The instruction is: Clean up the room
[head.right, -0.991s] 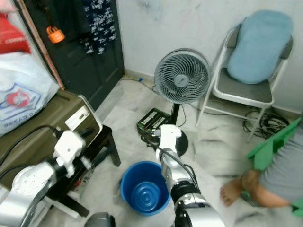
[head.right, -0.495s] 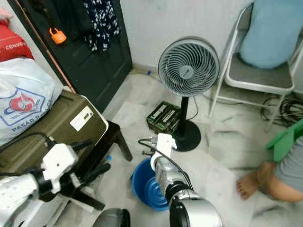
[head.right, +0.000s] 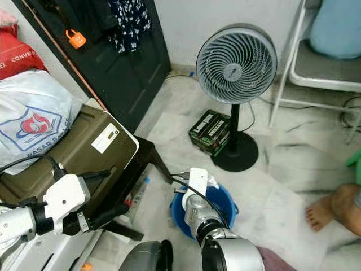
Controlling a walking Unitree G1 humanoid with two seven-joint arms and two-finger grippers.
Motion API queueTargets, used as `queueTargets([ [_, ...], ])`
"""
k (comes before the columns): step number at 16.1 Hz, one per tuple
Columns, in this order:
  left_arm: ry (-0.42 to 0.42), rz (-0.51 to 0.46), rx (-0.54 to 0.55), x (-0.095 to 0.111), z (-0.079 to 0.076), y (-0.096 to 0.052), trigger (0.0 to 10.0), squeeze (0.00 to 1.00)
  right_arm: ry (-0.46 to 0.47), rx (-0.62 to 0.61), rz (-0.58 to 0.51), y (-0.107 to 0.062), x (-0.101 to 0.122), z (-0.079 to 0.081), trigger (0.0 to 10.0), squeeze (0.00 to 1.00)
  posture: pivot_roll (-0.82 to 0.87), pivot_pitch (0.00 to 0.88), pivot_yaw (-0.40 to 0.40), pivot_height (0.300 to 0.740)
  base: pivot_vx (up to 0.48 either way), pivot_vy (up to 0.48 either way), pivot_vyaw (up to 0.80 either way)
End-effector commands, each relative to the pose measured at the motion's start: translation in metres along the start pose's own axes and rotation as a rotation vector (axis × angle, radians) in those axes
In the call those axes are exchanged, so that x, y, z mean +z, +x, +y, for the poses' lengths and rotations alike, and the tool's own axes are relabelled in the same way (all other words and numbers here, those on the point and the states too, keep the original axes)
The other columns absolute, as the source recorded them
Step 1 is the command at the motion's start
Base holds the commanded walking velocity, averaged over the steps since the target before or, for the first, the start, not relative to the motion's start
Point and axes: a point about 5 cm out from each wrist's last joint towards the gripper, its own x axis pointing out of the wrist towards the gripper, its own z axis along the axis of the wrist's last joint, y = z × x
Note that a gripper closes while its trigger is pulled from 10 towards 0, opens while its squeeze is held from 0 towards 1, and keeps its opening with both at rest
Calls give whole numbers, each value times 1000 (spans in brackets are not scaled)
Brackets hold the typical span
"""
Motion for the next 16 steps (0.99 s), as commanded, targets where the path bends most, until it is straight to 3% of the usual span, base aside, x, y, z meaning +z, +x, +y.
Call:
queueTargets([
  [1,15,20,-2,2,3,-4,10000,0,21,71,42,-7,-11,34,10000,0,349,148,265,740,0,0,0],
  [3,19,26,-5,2,6,-5,10000,0,29,63,18,-6,-3,34,10000,0,351,140,263,740,0,0,0],
  [4,19,27,-1,2,6,-5,10000,0,35,64,14,-6,-2,33,10000,561,351,141,255,740,0,0,0],
  [5,18,28,0,2,6,-5,10000,0,39,63,11,-6,-1,32,10000,1000,351,141,255,740,0,0,0],
  [16,7,17,20,0,0,-1,10000,0,79,74,-135,-3,38,25,10000,1000,335,129,237,740,0,0,0],
])
